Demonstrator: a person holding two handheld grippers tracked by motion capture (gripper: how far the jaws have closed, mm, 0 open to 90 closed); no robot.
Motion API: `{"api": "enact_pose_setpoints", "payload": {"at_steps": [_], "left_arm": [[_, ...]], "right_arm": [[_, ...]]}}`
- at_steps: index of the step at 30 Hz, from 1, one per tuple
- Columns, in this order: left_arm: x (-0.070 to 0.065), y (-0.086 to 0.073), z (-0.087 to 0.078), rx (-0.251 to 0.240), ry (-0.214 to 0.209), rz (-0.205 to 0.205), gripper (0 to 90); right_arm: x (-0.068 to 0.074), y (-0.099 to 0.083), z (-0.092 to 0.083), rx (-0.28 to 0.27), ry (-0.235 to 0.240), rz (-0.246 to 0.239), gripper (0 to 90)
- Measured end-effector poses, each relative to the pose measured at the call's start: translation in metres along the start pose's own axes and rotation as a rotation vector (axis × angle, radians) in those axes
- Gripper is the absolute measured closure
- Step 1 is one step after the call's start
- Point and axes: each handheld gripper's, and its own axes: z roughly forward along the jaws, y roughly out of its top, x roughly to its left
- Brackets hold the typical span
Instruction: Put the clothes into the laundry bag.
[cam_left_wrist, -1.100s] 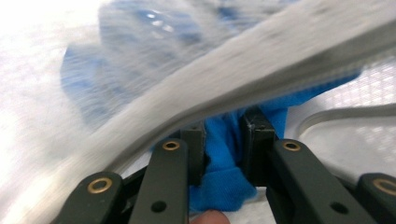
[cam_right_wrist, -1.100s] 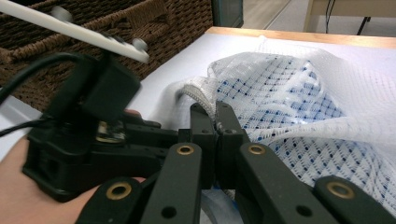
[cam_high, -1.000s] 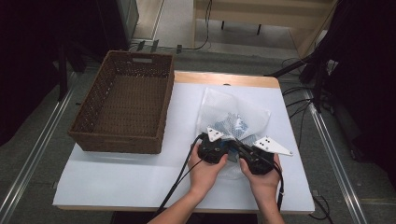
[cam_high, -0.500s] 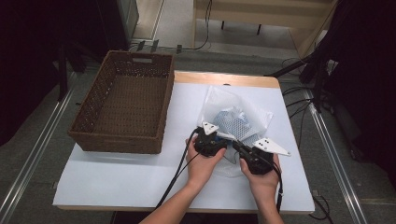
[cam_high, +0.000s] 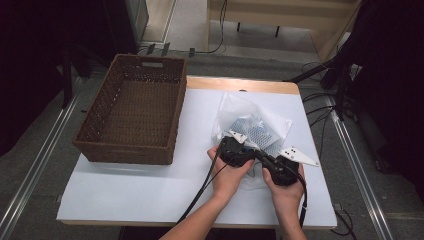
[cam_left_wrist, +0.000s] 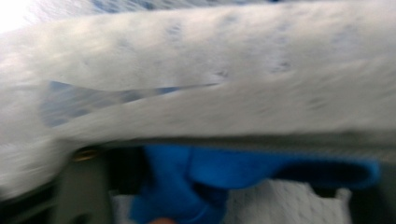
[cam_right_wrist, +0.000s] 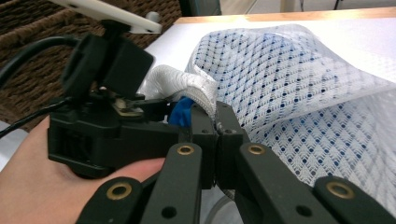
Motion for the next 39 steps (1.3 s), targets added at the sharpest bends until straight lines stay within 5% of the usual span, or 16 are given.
{"api": "enact_pose_setpoints", "payload": {"at_steps": [4, 7, 11, 12, 13, 15, 16, 17, 21, 25, 28, 33, 39], "left_arm": [[0.008, 0.003, 0.001, -0.014, -0.026, -0.017, 66.7], [0.012, 0.006, -0.001, -0.044, -0.043, -0.045, 72.9], [0.017, 0.014, -0.01, -0.247, -0.144, -0.089, 73.7], [0.022, 0.016, -0.008, -0.313, -0.153, -0.1, 73.6], [0.024, 0.016, -0.004, -0.324, -0.129, -0.104, 73.2], [0.031, 0.016, 0.01, -0.268, -0.108, -0.126, 71.5], [0.035, 0.017, 0.019, -0.171, -0.151, -0.169, 69.9], [0.035, 0.019, 0.022, -0.136, -0.168, -0.179, 65.8], [0.036, 0.018, 0.014, -0.045, -0.202, -0.101, 44.6], [0.047, 0.006, -0.012, -0.027, -0.242, -0.062, 34.3], [0.056, -0.002, -0.037, -0.059, -0.256, -0.009, 31.8], [0.069, -0.015, -0.07, -0.103, -0.171, 0.079, 31.7], [0.08, -0.034, -0.084, -0.082, -0.12, 0.092, 31.9]], "right_arm": [[-0.001, 0.0, -0.001, -0.003, 0.0, -0.002, 90.0], [0.004, 0.001, -0.001, -0.007, 0.005, -0.016, 90.0], [0.011, 0.005, -0.007, -0.043, 0.009, -0.04, 90.0], [0.012, 0.006, -0.009, -0.053, 0.008, -0.04, 90.0], [0.012, 0.007, -0.01, -0.061, 0.008, -0.044, 90.0], [0.012, 0.006, -0.009, -0.053, 0.004, -0.054, 90.0], [0.012, 0.005, -0.007, -0.046, 0.0, -0.053, 90.0], [0.011, 0.002, -0.004, -0.03, -0.008, -0.058, 90.0], [0.004, -0.004, 0.003, -0.003, -0.019, -0.049, 90.0], [-0.002, -0.002, -0.001, -0.023, 0.011, -0.019, 79.2], [-0.006, 0.0, -0.006, -0.043, 0.031, 0.001, 73.6], [-0.011, 0.003, -0.02, -0.063, 0.036, -0.002, 63.1], [-0.027, -0.003, -0.046, -0.061, -0.019, 0.018, 56.4]]}}
